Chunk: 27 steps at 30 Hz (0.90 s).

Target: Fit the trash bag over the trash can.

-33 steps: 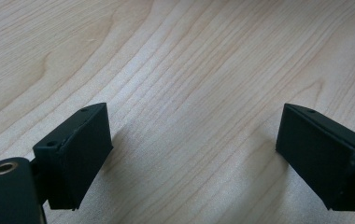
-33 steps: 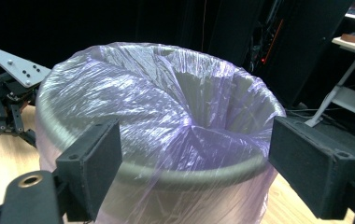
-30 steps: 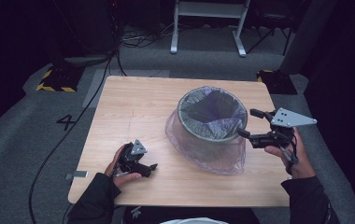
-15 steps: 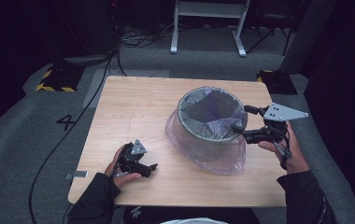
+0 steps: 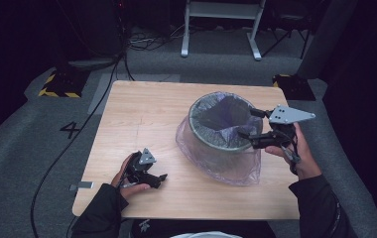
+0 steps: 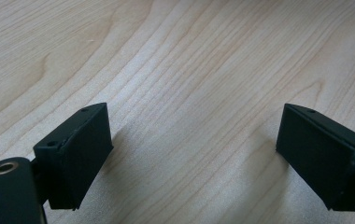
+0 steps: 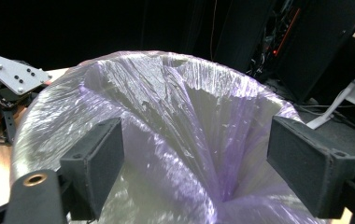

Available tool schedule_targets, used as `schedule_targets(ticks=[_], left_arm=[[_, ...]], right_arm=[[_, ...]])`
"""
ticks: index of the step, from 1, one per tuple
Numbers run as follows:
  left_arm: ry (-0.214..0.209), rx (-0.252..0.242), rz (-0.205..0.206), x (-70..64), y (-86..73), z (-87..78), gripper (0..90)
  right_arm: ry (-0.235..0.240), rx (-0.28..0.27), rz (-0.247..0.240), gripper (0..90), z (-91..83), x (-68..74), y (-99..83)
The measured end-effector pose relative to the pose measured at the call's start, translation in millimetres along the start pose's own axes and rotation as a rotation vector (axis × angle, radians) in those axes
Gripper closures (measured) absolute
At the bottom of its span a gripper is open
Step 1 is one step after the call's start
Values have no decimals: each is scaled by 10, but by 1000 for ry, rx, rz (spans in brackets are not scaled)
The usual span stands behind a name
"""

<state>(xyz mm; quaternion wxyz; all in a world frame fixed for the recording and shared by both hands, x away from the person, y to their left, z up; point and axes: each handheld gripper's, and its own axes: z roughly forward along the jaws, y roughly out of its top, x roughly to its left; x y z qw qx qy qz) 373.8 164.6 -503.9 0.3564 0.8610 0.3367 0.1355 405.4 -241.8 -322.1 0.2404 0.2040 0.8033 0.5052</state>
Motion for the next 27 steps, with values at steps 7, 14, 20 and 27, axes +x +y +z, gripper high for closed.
schedule_targets(ticks=[7, 14, 20, 27], left_arm=[[-1, 0, -2, -1, 0, 1, 100], [-1, -1, -3, -2, 0, 1, 100], [0, 0, 0, 0, 0, 0, 100], [-1, 0, -2, -1, 0, 1, 100]], right_arm=[[17, 36, 7, 185, 143, -38, 13], [37, 60, 9, 191, 225, -52, 33], [62, 96, 21, 191, 305, -66, 53], [66, 113, 20, 202, 368, -70, 66]])
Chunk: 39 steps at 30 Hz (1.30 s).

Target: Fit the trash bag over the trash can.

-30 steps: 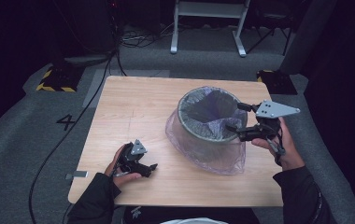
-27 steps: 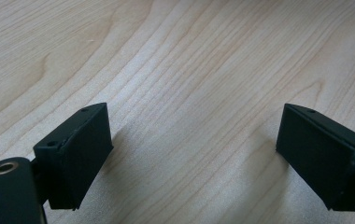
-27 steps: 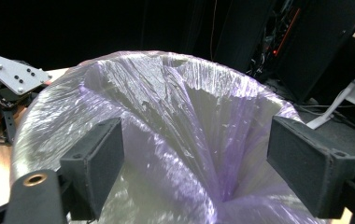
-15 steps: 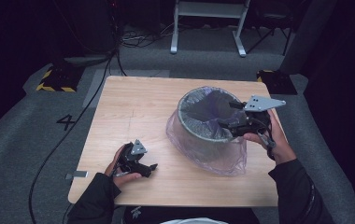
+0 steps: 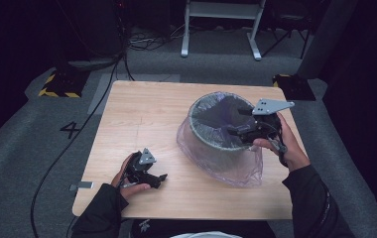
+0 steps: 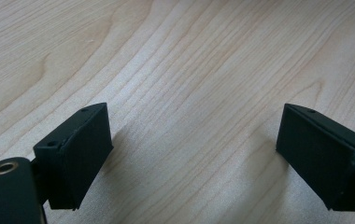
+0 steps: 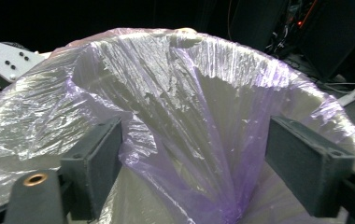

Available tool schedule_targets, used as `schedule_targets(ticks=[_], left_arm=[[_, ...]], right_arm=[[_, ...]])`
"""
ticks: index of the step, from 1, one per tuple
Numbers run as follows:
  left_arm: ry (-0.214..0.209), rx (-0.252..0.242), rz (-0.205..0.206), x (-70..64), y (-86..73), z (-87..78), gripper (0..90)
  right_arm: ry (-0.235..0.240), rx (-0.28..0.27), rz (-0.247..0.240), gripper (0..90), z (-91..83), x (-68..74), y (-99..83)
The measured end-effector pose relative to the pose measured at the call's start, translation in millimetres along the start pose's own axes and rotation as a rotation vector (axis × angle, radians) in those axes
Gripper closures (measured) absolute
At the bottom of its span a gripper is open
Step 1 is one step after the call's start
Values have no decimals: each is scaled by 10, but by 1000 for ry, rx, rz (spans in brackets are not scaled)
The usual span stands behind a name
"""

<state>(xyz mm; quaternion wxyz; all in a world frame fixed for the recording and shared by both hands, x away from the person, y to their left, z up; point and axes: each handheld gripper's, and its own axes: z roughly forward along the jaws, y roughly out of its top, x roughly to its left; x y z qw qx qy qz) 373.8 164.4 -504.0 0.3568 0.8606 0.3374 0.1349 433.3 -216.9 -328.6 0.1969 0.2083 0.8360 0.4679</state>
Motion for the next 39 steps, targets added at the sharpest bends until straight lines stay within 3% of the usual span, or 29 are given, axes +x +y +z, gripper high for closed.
schedule_targets(ticks=[6, 19, 26, 39], left_arm=[[-1, 0, 0, 0, 1, 1, 100], [-3, 0, 2, 0, 2, 2, 100], [-2, 1, 4, 1, 3, 1, 99], [-2, 1, 8, 2, 7, 6, 97]], right_arm=[[28, 22, 30, 241, 38, -21, 4], [20, 89, 37, 220, 130, -41, 37], [42, 165, 44, 227, 198, -67, 48], [50, 242, 49, 215, 267, -93, 60]])
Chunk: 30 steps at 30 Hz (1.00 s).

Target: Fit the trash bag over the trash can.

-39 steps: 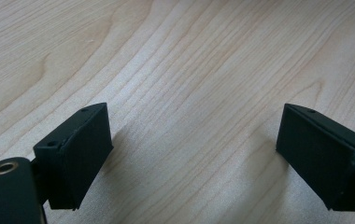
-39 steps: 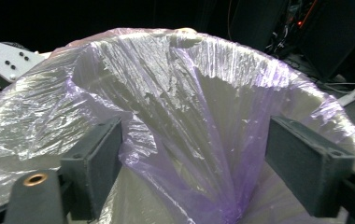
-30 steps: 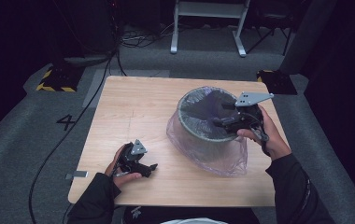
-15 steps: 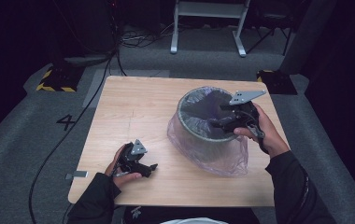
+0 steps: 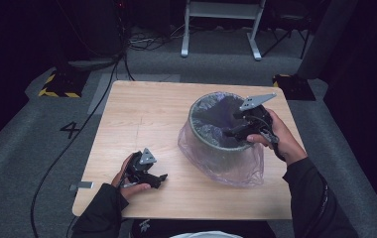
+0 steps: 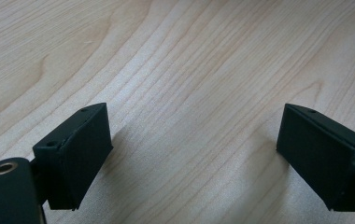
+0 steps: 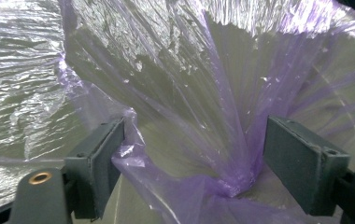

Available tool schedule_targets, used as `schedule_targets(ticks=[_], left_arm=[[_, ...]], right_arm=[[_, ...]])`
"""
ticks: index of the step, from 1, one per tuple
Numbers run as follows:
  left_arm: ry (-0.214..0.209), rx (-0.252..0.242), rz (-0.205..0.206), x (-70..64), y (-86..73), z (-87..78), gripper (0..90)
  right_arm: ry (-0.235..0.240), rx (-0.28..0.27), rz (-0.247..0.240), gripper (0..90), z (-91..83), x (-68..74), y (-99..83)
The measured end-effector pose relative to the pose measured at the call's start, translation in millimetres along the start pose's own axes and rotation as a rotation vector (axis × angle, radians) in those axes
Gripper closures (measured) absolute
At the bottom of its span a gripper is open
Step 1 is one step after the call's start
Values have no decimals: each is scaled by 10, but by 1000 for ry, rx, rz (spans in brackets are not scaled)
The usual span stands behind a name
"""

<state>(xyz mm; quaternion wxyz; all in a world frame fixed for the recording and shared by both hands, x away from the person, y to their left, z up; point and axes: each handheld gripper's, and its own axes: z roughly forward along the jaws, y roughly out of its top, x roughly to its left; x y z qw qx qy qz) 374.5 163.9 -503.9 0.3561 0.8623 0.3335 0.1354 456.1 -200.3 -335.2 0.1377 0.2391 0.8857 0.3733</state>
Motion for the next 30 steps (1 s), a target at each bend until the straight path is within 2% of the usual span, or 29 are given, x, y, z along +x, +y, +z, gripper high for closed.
schedule_targets(ticks=[5, 14, 21, 30], left_arm=[[0, 0, 0, 0, 0, 0, 98], [0, 0, 0, 0, 0, 0, 98], [0, 0, 0, 0, 0, 0, 98], [0, -2, -1, -1, -1, 1, 98]], right_arm=[[14, 51, -3, 210, 30, -2, 25], [34, 92, -1, 207, 59, -11, 41], [57, 149, 14, 199, 92, -29, 66], [54, 182, 20, 201, 113, -28, 80]])
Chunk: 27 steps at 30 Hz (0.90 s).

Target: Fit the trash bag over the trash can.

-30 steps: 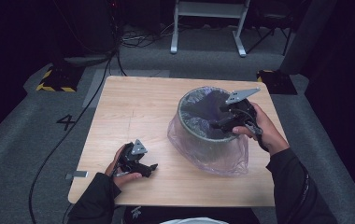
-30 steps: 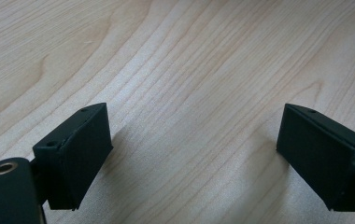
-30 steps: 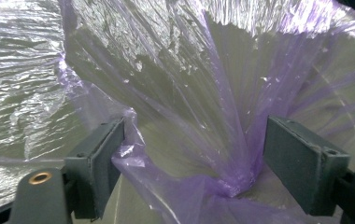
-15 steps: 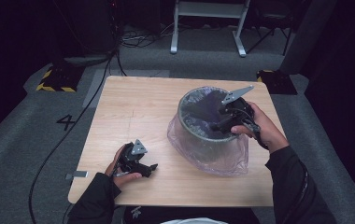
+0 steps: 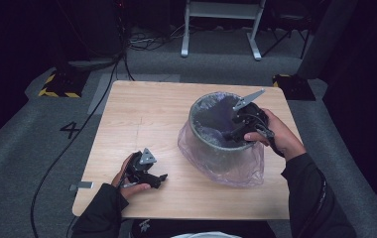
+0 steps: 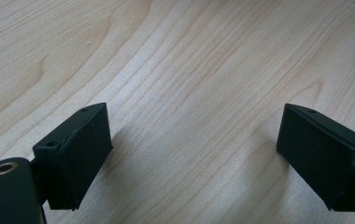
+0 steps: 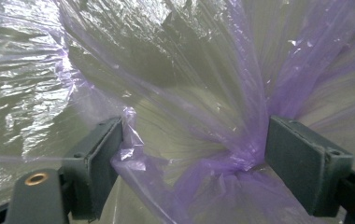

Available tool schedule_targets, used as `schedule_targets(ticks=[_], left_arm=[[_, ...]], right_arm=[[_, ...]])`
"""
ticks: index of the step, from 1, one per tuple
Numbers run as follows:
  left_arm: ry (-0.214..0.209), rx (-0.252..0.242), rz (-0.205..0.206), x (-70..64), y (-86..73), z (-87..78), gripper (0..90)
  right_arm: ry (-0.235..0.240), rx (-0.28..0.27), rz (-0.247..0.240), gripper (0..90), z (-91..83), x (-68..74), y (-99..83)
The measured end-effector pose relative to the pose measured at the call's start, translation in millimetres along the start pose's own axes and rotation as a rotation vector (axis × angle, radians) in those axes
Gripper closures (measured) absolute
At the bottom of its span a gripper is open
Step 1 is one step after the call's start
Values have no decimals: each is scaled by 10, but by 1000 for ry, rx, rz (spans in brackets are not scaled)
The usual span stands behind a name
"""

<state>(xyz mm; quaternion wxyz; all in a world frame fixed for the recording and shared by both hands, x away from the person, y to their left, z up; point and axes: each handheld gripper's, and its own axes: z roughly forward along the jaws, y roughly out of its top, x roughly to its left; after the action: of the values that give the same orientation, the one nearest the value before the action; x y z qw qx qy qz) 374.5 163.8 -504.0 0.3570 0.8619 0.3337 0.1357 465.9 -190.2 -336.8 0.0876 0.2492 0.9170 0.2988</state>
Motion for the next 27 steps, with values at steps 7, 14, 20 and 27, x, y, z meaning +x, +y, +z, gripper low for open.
schedule_targets(ticks=[7, 14, 20, 27], left_arm=[[0, 0, 0, 0, 0, 0, 98], [-1, 2, 1, 1, 1, -1, 98], [0, 2, 1, 1, 1, -1, 98], [0, 2, 1, 1, 1, -1, 98]], right_arm=[[11, 35, -5, 195, 20, -10, 16], [8, 33, 0, 193, 21, -7, 16], [-2, 24, 2, 201, 14, -2, 11], [-15, -17, 4, 203, -14, 12, -12]])
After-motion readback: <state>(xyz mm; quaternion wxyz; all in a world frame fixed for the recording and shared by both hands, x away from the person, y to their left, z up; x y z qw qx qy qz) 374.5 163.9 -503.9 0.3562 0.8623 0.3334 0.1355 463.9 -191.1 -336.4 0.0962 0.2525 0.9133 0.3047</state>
